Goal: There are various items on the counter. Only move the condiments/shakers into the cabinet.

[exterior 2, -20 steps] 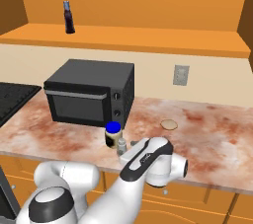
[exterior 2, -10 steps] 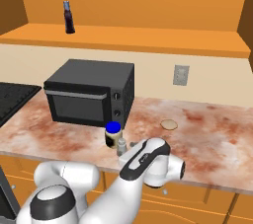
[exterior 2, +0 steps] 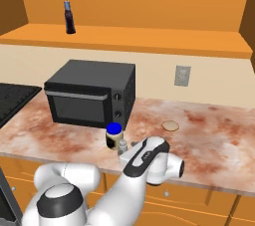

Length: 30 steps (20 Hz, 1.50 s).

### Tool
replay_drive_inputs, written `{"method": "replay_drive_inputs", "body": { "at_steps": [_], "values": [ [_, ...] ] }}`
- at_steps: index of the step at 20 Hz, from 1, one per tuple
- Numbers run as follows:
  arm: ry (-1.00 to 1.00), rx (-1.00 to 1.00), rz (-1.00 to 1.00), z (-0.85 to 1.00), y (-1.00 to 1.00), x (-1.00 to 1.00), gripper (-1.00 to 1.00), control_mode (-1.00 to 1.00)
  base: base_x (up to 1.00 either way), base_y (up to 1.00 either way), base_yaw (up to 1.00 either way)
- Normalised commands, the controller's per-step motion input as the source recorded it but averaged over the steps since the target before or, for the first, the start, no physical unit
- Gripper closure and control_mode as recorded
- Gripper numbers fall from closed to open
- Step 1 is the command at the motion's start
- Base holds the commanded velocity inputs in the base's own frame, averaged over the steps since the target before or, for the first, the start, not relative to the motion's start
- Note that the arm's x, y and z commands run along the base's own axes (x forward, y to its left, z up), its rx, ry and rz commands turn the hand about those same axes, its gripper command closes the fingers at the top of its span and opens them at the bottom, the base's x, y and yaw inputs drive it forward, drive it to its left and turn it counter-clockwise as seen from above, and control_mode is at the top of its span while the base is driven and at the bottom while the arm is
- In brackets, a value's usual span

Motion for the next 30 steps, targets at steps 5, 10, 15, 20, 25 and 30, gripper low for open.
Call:
{"method": "replay_drive_inputs", "body": {
  "at_steps": [5,10,15,20,25,30],
  "values": [
    [0.0,0.0,0.0,-0.08,0.0,0.08,-1.0,-1.0,0.0,0.0,0.0],
    [0.0,0.0,0.0,-0.14,0.0,0.09,-1.0,-1.0,0.0,0.0,0.0],
    [0.0,0.0,0.0,-0.06,0.04,0.0,-1.0,-1.0,0.0,0.0,0.0],
    [0.0,0.0,0.0,0.0,0.15,-0.02,-1.0,-1.0,0.0,0.0,0.0],
    [0.0,0.0,0.0,0.0,0.24,0.0,-1.0,-1.0,0.0,0.0,0.0],
    [0.0,0.0,-0.02,0.0,0.13,0.0,-1.0,-1.0,0.0,0.0,0.0]
  ]
}}
